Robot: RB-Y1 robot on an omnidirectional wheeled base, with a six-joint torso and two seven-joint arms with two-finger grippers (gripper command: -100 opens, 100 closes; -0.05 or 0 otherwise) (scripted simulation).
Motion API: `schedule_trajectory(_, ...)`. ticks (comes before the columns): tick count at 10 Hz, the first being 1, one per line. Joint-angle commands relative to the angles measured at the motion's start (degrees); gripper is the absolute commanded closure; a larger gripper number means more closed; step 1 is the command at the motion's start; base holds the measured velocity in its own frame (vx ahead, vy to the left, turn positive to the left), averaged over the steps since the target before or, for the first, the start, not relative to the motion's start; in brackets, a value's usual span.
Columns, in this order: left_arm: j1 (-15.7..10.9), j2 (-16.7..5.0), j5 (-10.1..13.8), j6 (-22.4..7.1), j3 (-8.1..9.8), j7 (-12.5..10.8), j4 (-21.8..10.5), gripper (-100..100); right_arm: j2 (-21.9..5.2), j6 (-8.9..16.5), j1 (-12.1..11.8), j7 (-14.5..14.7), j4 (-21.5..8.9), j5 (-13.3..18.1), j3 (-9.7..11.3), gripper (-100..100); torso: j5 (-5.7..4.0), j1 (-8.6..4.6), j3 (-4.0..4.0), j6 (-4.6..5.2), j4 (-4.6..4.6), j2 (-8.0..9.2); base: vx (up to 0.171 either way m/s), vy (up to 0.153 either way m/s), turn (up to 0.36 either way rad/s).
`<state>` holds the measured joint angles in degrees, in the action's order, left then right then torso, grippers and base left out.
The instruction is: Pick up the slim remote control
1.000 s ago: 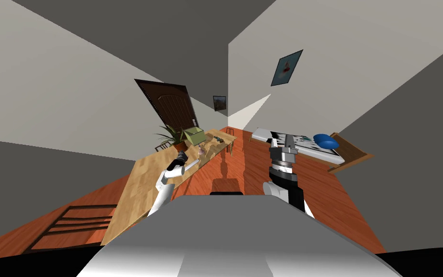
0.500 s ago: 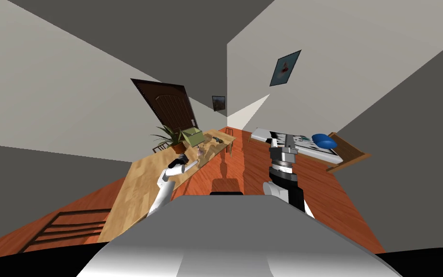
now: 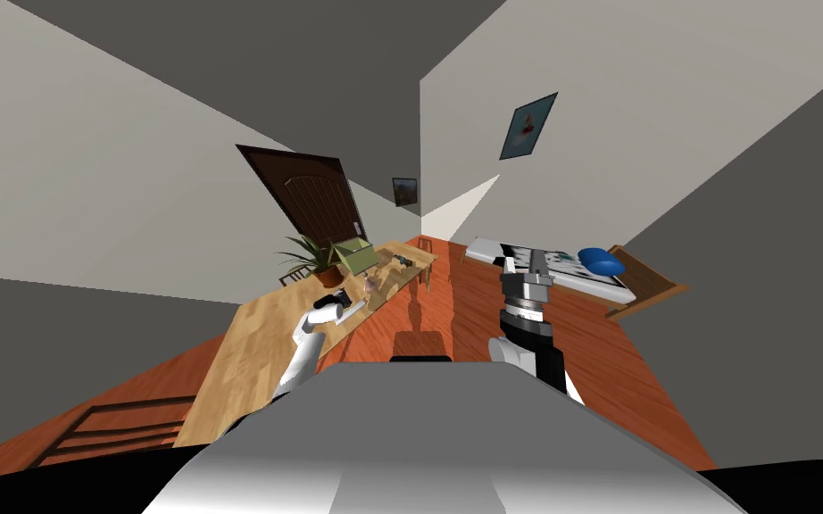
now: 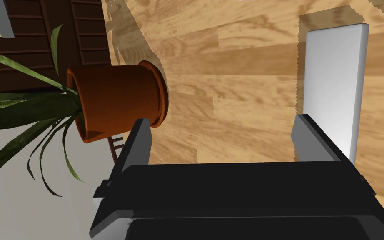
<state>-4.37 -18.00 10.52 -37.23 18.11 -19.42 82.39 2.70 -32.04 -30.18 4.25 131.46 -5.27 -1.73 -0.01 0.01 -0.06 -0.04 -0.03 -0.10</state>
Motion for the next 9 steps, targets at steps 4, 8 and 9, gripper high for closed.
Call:
schedule_trajectory(4, -2.89, -1.76, 2.57, -6.68, -0.43, -0.57, -6.12, -100, 0.00, 0.00, 0.00, 0.00, 0.00, 0.00, 0.00, 0, 0.00, 0.02, 0.01, -0.01, 0.00, 0.02, 0.046, 0.005, -0.012)
schedule_trajectory(8, -5.05, -3.53, 5.10, -12.80, -1.16, -0.86, -11.10, -100, 0.00, 0.00, 0.00, 0.00, 0.00, 0.00, 0.00, 0, 0.02, 0.06, -0.06, -0.01, -0.03, -0.10, 0.064, 0.016, -0.014)
schedule_trajectory(9, -5.05, -3.53, 5.10, -14.13, -1.16, -0.86, -11.10, -100, 0.00, 0.00, 0.00, 0.00, 0.00, 0.00, 0.00, 0, 0.02, 0.09, -0.07, 0.00, -0.03, -0.12, 0.056, 0.024, -0.008)
